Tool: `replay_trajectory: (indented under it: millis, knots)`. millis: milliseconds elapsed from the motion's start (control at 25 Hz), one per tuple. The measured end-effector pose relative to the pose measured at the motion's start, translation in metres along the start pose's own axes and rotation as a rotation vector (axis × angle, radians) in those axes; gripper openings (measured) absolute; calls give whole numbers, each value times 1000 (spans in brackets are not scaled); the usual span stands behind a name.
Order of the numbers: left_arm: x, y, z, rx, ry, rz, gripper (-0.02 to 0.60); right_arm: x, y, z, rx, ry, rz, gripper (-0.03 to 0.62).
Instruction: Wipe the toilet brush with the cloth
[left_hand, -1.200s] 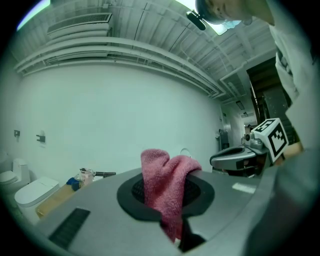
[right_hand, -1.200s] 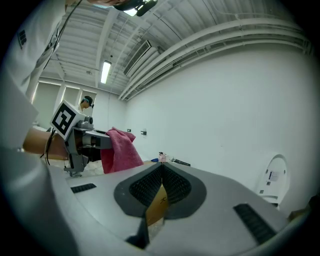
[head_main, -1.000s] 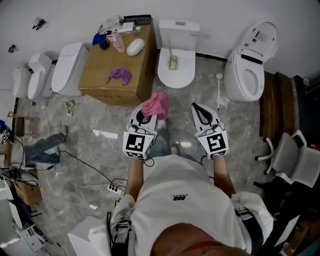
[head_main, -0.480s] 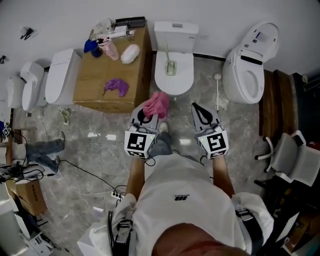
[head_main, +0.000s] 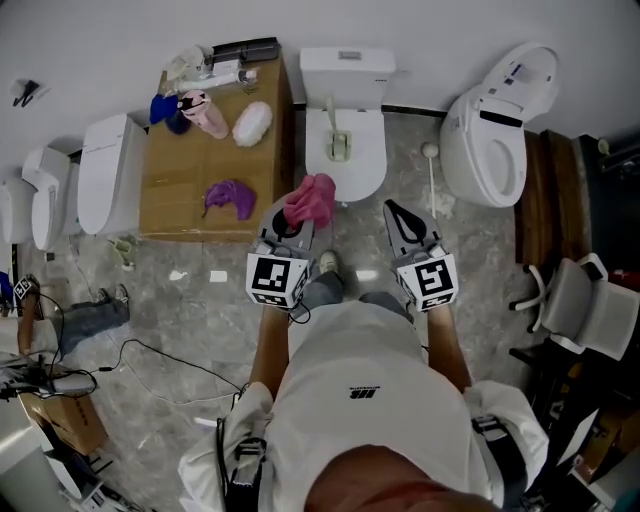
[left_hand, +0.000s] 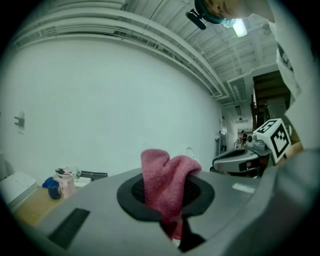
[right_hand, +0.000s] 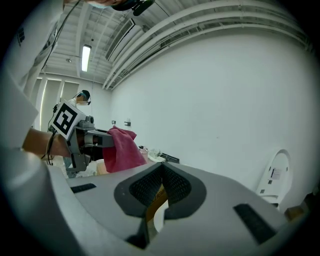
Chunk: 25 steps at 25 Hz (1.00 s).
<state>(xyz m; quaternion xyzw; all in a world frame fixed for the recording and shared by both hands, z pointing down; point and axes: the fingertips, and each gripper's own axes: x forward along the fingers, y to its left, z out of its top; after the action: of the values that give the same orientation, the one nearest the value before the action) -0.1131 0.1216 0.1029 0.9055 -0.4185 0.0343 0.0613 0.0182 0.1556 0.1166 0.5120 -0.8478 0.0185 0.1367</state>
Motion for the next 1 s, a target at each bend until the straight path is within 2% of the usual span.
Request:
replay_trajectory:
  millis: [240,560,760,1000]
  knots:
    - [24,28,-25,-44,27,-47,52,40,-3,-14,12,44,-3,-3]
    - [67,54,-51,-72,78,-70,52,78,-21,-44,49,111,-18,-3]
    - [94,68,-55,-80,80,-67,52,101,-39,-51,53,125,-12,-3]
    - [129,84,-78,-122,124,-46,52,137,-63,-69,63,157,31,-3]
